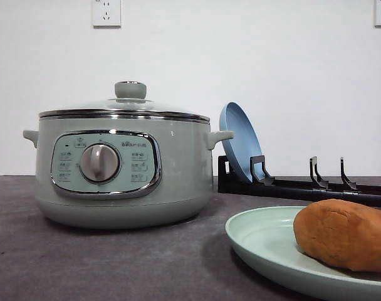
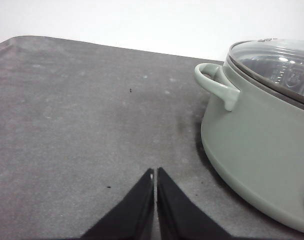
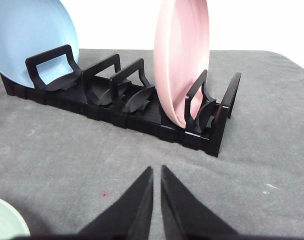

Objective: Transfer potato from steamer to green plate

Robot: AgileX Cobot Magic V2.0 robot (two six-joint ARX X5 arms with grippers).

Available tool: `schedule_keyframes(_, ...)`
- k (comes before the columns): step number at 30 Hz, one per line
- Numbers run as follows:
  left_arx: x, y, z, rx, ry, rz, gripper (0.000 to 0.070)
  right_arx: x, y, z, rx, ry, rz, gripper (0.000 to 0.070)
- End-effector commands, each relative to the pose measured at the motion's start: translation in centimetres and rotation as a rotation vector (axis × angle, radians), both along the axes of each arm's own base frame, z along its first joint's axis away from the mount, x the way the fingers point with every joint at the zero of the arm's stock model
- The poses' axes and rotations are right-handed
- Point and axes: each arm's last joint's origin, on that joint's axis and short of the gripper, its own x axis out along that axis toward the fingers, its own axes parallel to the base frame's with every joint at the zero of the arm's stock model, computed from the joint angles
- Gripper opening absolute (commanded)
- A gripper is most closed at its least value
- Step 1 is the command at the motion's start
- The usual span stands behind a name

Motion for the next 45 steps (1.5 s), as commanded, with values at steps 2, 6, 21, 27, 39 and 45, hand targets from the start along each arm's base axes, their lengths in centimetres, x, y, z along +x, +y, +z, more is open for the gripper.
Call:
schedule_keyframes(2, 0.08, 0.02, -0.74, 0.017, 0.025, 0.002, 0.0000, 0.03, -0.01, -0.05, -0.005, -0.008, -0.001, 0.0016)
schedule_keyframes(6, 0.08, 0.02, -0.74, 0.017, 0.025, 0.002, 0.0000, 0.03, -0.01, -0.05, -0.005, -0.008, -0.001, 0.0016)
schedule_keyframes(21, 0.08, 0.02, -0.74, 0.017, 0.025, 0.002, 0.0000, 0.03, -0.01, -0.05, -0.005, -0.008, -0.001, 0.0016)
schedule_keyframes(27, 0.08, 0.02, -0.74, 0.017, 0.025, 0.002, 0.0000, 0.03, -0.01, -0.05, -0.005, -0.008, -0.001, 0.0015)
schedule_keyframes(39, 0.08, 0.02, -0.74, 0.017, 0.025, 0.002, 0.0000, 0.03, -0.01, -0.05, -0.005, -0.008, -0.001, 0.0015)
schedule_keyframes(45, 0.08, 0.02, -0.74, 0.017, 0.025, 0.002, 0.0000, 0.03, -0.01, -0.05, -0.005, -0.008, -0.001, 0.0015)
